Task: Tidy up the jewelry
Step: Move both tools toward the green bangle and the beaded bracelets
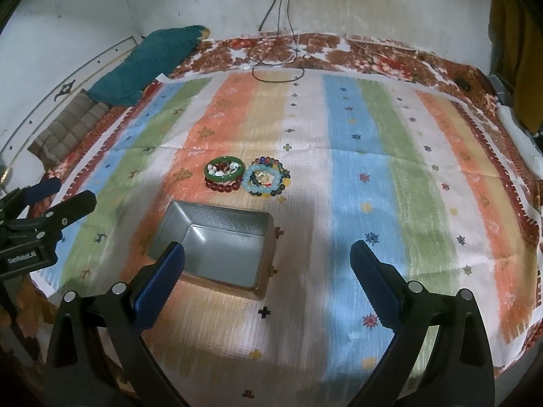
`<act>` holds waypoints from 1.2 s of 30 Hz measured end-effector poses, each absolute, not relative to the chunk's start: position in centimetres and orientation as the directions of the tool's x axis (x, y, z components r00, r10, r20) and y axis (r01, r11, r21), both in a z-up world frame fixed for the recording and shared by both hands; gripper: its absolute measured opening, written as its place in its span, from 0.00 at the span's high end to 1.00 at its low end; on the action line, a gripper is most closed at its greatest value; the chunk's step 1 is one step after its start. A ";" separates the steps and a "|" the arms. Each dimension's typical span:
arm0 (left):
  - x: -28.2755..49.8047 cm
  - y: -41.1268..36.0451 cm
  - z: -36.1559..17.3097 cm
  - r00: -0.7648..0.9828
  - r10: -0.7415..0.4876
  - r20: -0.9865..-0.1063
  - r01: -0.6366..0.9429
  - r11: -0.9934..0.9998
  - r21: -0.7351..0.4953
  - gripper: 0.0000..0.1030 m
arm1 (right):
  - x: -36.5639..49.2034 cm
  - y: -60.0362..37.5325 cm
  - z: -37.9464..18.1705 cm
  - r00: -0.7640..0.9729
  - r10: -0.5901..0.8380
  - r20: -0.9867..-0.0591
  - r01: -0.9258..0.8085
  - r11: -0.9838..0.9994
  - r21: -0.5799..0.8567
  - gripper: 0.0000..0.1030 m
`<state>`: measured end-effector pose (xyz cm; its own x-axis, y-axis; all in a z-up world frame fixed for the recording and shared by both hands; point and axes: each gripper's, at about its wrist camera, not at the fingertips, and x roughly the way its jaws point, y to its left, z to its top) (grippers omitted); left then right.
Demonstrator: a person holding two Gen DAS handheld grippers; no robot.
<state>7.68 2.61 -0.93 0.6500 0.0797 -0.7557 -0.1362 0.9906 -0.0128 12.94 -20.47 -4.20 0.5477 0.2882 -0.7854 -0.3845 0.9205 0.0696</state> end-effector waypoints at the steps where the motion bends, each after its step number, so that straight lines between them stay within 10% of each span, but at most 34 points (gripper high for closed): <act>1: 8.0 2.7 -0.9 0.647 0.080 -0.759 -0.138 0.990 -0.013 0.05 | 13.2 -20.3 -4.2 0.545 0.288 -0.788 -0.386 0.920 0.069 0.04; 36: 20.4 5.6 -6.4 0.475 0.076 -0.877 -0.162 0.987 -0.003 0.06 | 23.3 -18.1 -8.4 0.404 0.230 -0.885 -0.309 0.945 0.104 0.04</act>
<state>20.35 5.59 -6.36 0.4752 0.0755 -0.8766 -0.1623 0.9867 -0.0030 23.31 -18.12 -8.45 0.4040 0.2297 -0.8855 -0.3089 0.9454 0.1043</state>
